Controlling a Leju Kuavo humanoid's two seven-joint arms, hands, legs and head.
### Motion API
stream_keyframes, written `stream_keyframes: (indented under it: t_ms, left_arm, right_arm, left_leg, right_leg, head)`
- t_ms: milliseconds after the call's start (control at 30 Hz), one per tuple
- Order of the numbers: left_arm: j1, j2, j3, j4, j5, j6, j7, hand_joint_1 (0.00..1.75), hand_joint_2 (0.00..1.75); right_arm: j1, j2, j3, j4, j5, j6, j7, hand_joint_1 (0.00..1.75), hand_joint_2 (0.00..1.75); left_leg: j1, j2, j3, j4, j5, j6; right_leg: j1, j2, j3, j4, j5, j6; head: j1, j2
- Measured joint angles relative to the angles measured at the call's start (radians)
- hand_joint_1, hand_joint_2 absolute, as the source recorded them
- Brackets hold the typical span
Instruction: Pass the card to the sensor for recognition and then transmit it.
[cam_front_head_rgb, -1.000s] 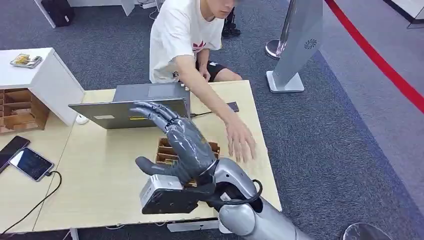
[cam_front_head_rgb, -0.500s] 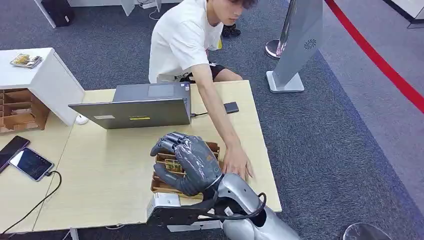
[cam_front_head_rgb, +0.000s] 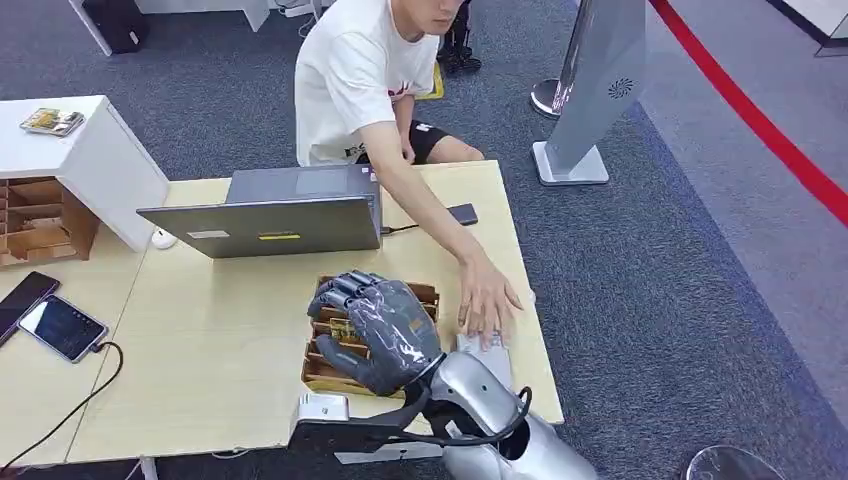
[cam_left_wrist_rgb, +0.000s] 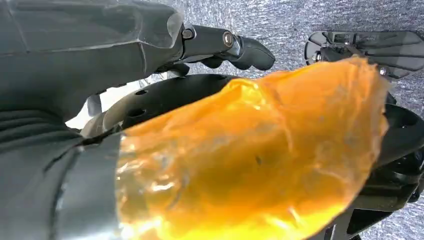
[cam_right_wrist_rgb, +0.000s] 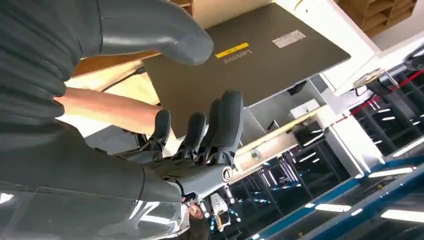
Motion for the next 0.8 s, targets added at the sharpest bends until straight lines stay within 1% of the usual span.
stream_keyframes:
  t_ms: [167, 200, 233, 267, 300, 367, 400, 433, 500, 533, 567, 633, 700, 800]
  left_arm:
    - [0.000, 0.000, 0.000, 0.000, 0.000, 0.000, 0.000, 0.00, 0.00]
    - [0.000, 0.000, 0.000, 0.000, 0.000, 0.000, 0.000, 0.00, 0.00]
    - [0.000, 0.000, 0.000, 0.000, 0.000, 0.000, 0.000, 0.00, 0.00]
    - [0.000, 0.000, 0.000, 0.000, 0.000, 0.000, 0.002, 0.00, 0.00]
    - [0.000, 0.000, 0.000, 0.000, -0.001, 0.000, 0.003, 0.00, 0.00]
    - [0.000, 0.000, 0.000, 0.000, -0.002, -0.001, 0.003, 0.00, 0.00]
    - [0.000, 0.000, 0.000, 0.000, -0.002, -0.001, 0.005, 0.00, 0.00]
    - [0.000, 0.000, 0.000, 0.000, -0.002, -0.001, 0.006, 0.00, 0.00]
    - [0.000, 0.000, 0.000, 0.000, -0.004, -0.002, 0.006, 0.00, 0.00]
    - [0.000, 0.000, 0.000, 0.000, -0.006, -0.002, 0.009, 0.00, 0.00]
    - [0.000, 0.000, 0.000, 0.000, -0.008, -0.003, 0.009, 0.00, 0.00]
    - [0.000, 0.000, 0.000, 0.000, -0.009, -0.003, 0.011, 0.00, 0.00]
    - [0.000, 0.000, 0.000, 0.000, -0.011, -0.005, 0.011, 0.00, 0.00]
    - [-0.001, 0.000, -0.001, 0.000, -0.016, -0.006, 0.012, 0.00, 0.00]
  right_arm:
    - [0.000, -0.001, 0.002, 0.007, 0.000, -0.001, 0.000, 0.91, 1.75]
    - [0.000, -0.002, 0.003, 0.008, 0.001, -0.001, 0.000, 1.10, 1.75]
    - [0.000, -0.002, 0.003, 0.009, 0.005, -0.001, 0.002, 1.19, 1.75]
    - [0.000, -0.002, 0.003, 0.011, 0.009, -0.001, 0.008, 1.20, 1.75]
    - [0.000, -0.002, 0.003, 0.014, 0.017, -0.001, 0.011, 1.26, 1.75]
    - [-0.001, -0.002, 0.004, 0.024, 0.031, -0.002, 0.021, 1.24, 1.75]
    - [-0.001, -0.002, 0.004, 0.029, 0.038, -0.002, 0.024, 1.31, 1.75]
    - [-0.001, -0.002, 0.004, 0.036, 0.046, -0.005, 0.027, 1.33, 1.75]
    - [-0.003, -0.002, 0.004, 0.051, 0.060, -0.010, 0.034, 1.31, 1.75]
    - [-0.004, -0.002, 0.004, 0.061, 0.067, -0.011, 0.040, 1.19, 1.75]
    - [-0.005, -0.002, 0.004, 0.069, 0.073, -0.011, 0.043, 1.13, 1.75]
    - [-0.007, -0.002, 0.004, 0.084, 0.085, -0.010, 0.050, 1.19, 1.75]
    - [-0.015, -0.002, 0.004, 0.104, 0.099, -0.010, 0.061, 1.15, 1.75]
    - [-0.030, -0.001, 0.004, 0.136, 0.120, -0.013, 0.076, 1.22, 1.75]
  left_leg:
    - [0.000, 0.000, 0.000, 0.000, 0.000, 0.000]
    - [0.000, 0.000, 0.000, 0.000, 0.000, 0.000]
    - [0.000, 0.000, 0.000, 0.000, 0.000, 0.000]
    - [0.000, 0.000, 0.000, 0.000, 0.000, 0.000]
    - [0.000, 0.000, 0.000, 0.000, 0.000, 0.000]
    - [0.000, 0.000, 0.000, 0.000, 0.000, 0.000]
    - [0.000, 0.000, 0.000, 0.000, 0.000, 0.000]
    - [0.000, 0.000, 0.000, 0.000, 0.000, 0.000]
    - [0.000, 0.000, 0.000, 0.000, 0.000, 0.000]
    - [0.000, 0.000, 0.000, 0.000, 0.000, 0.000]
    - [0.000, 0.000, 0.000, 0.000, 0.000, 0.000]
    - [0.000, 0.000, 0.000, 0.000, 0.000, 0.000]
    - [0.000, 0.000, 0.000, 0.000, 0.000, 0.000]
    - [0.000, 0.000, 0.000, 0.000, 0.000, 0.000]
  right_leg:
    - [0.000, 0.000, 0.000, 0.000, 0.000, 0.000]
    - [0.000, 0.000, 0.000, 0.000, 0.000, 0.000]
    - [0.000, 0.000, 0.000, 0.000, 0.000, 0.000]
    - [0.000, 0.000, 0.000, 0.000, 0.000, 0.000]
    - [0.000, 0.000, 0.000, 0.000, 0.000, 0.000]
    - [0.000, 0.000, 0.000, 0.000, 0.000, 0.000]
    - [0.000, 0.000, 0.000, 0.000, 0.000, 0.000]
    - [0.000, 0.000, 0.000, 0.000, 0.000, 0.000]
    - [0.000, 0.000, 0.000, 0.000, 0.000, 0.000]
    - [0.000, 0.000, 0.000, 0.000, 0.000, 0.000]
    - [0.000, 0.000, 0.000, 0.000, 0.000, 0.000]
    - [0.000, 0.000, 0.000, 0.000, 0.000, 0.000]
    - [0.000, 0.000, 0.000, 0.000, 0.000, 0.000]
    - [0.000, 0.000, 0.000, 0.000, 0.000, 0.000]
  head:
    - [0.000, 0.000]
    - [0.000, 0.000]
    - [0.000, 0.000]
    - [0.000, 0.000]
    - [0.000, 0.000]
    - [0.000, 0.000]
    - [0.000, 0.000]
    - [0.000, 0.000]
    - [0.000, 0.000]
    - [0.000, 0.000]
    - [0.000, 0.000]
    - [0.000, 0.000]
    - [0.000, 0.000]
    - [0.000, 0.000]
